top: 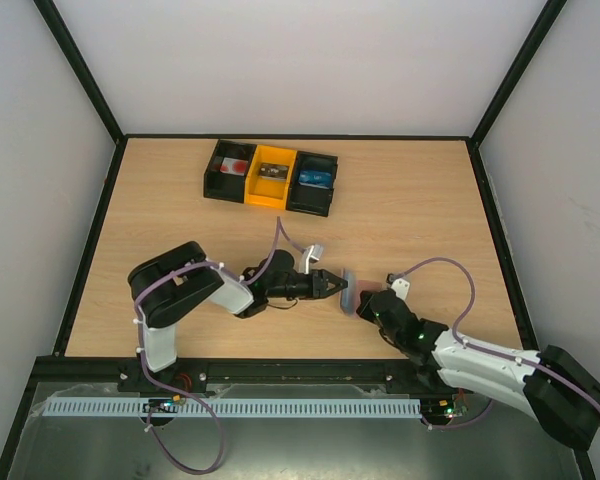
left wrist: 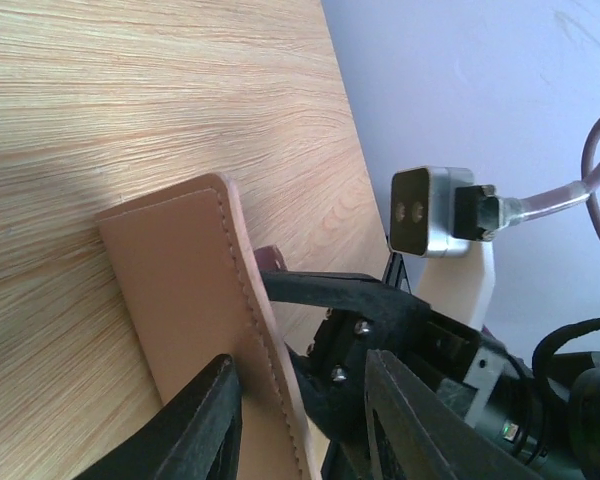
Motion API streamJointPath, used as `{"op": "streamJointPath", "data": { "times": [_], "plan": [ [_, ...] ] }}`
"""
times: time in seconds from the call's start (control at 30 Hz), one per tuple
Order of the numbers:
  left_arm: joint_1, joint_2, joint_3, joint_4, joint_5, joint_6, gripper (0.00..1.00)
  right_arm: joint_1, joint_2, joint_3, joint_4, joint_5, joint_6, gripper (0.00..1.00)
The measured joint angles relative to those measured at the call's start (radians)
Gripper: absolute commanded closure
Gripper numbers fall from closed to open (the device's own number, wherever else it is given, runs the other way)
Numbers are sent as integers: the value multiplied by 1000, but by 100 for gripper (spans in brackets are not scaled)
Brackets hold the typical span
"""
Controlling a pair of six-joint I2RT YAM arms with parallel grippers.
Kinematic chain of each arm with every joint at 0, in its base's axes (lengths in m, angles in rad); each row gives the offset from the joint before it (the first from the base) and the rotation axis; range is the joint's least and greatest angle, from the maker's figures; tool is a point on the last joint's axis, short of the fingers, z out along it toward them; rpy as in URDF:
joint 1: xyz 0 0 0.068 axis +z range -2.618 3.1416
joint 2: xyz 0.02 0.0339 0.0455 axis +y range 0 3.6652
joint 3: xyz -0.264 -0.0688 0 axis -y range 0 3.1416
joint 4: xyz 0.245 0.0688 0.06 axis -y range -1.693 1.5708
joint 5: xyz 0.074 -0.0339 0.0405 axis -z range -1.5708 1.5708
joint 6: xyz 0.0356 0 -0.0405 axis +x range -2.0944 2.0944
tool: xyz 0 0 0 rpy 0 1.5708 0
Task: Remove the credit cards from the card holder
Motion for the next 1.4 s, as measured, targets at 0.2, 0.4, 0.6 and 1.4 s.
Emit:
{"op": "streamJointPath", "data": {
  "times": [0.2,0.4,0.6,1.4],
  "plan": [
    [-20,0,39,-103,-41,57,68,0,98,-2,55,-8,11,96],
    [-33,-29,69,-242,-105,137,84,-2,152,-2,131,-32,6,95],
    [-37,-111,66,-365,-169,192,97,-3,205,0,203,-114,-26,95],
    [-21,-494,-277,-477,-298,129,62,140,566,190,369,-281,-98,92]
  ]
}}
